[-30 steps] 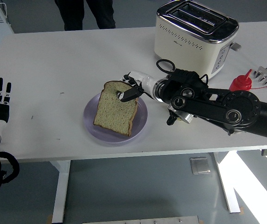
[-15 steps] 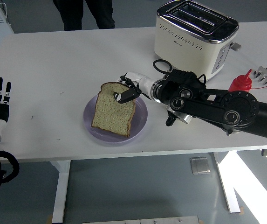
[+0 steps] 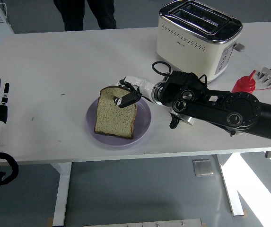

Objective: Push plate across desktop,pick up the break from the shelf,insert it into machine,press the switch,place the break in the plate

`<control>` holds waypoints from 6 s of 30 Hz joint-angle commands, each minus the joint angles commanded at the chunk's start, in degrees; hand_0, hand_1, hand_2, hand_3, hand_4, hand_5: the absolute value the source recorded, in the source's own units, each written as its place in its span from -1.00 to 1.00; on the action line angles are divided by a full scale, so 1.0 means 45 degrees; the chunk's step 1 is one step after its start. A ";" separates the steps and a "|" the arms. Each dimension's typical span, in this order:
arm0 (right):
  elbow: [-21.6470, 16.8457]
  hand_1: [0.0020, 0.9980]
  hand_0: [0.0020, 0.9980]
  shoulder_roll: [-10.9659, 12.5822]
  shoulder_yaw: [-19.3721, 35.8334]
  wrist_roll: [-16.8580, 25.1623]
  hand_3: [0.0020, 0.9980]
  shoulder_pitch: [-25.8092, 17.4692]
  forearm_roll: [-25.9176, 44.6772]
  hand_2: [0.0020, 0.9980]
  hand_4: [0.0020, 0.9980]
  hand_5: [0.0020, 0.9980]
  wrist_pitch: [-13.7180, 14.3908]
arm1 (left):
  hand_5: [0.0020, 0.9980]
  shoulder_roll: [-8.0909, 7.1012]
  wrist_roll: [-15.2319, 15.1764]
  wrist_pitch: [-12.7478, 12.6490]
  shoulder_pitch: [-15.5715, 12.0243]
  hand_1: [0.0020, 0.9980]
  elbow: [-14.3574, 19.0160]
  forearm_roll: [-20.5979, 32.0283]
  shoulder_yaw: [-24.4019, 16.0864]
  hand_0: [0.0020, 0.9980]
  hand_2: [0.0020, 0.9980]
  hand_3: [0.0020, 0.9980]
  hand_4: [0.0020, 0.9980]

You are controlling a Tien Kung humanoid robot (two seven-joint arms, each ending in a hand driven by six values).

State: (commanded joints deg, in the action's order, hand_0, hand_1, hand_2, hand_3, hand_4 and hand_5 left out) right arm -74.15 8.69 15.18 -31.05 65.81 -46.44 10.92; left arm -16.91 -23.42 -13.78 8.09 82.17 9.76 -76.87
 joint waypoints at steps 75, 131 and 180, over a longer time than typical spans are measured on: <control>0.2159 0.62 0.58 -0.0504 -0.1652 0.2222 0.58 0.0275 -0.4292 0.69 0.35 -0.42 -0.0464 | 1.00 -0.0033 -0.0102 -0.0226 0.0084 0.45 -0.0193 0.0041 -0.0009 0.55 0.37 0.31 0.22; -0.5831 0.39 0.47 0.4539 1.3036 0.7363 0.27 -0.7550 0.3238 0.32 0.41 -0.26 0.2198 | 1.00 -0.0022 0.0569 -0.0033 -0.0559 0.43 0.1321 0.0602 -0.0563 0.55 0.35 0.30 0.21; -0.5553 0.47 0.57 0.2946 1.6679 0.8153 0.37 -1.2754 0.7574 0.43 0.55 0.10 0.1061 | 1.00 0.0142 0.2141 0.0946 -0.0654 0.41 0.1437 0.1814 -0.0397 0.54 0.32 0.29 0.24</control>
State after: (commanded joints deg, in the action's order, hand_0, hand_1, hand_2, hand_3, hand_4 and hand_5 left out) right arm -99.14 21.94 90.23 5.64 8.41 -12.36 15.70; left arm -16.27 -13.79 -9.52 5.15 88.63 17.92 -78.66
